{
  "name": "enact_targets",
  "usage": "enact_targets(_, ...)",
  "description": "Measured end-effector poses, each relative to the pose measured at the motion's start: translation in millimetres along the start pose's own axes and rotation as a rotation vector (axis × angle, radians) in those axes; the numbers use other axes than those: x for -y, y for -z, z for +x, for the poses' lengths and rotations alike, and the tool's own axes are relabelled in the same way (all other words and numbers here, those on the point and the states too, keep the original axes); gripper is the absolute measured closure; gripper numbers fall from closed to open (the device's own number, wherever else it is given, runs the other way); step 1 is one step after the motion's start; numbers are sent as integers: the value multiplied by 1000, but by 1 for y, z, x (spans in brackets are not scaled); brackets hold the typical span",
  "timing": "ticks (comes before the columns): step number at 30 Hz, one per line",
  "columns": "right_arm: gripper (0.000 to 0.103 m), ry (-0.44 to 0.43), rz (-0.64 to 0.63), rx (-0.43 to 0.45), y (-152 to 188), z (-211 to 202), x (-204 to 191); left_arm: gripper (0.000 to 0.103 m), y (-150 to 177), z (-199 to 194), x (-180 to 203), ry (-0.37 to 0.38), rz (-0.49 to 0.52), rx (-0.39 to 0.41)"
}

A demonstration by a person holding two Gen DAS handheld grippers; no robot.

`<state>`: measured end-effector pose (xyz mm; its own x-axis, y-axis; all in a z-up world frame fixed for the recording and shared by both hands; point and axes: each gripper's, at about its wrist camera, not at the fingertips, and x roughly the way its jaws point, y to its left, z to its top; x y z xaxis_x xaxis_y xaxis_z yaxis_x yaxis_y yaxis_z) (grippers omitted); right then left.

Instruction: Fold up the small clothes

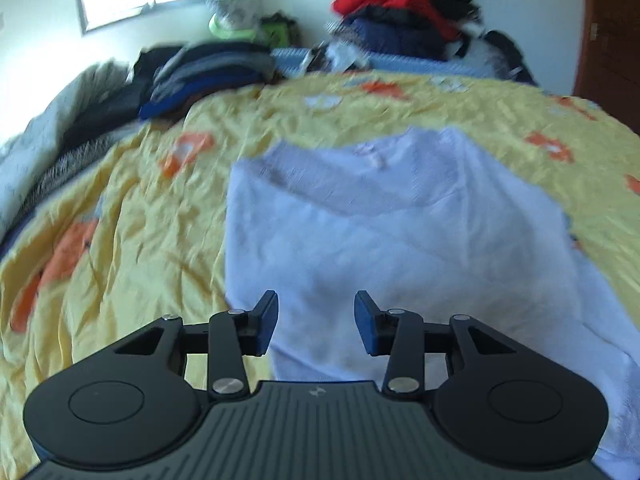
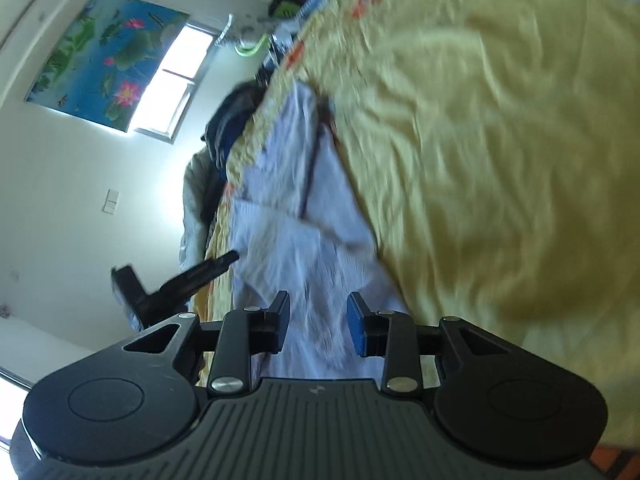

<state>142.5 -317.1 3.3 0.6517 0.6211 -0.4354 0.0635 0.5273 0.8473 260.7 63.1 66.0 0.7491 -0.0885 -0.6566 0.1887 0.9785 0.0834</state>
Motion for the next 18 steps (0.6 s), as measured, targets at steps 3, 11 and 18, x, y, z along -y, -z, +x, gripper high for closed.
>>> enact_targets(3, 68, 12, -37, 14, -12, 3, -5, 59, -2, -9, 20, 13, 91, 67)
enact_targets(11, 50, 33, -139, -171, -12, 52, -19, 58, 24, 22, 51, 76, 149, -32)
enact_targets(18, 63, 56, -127, -268, -2, 48, -6, 52, 29, 20, 42, 85, 88, -22)
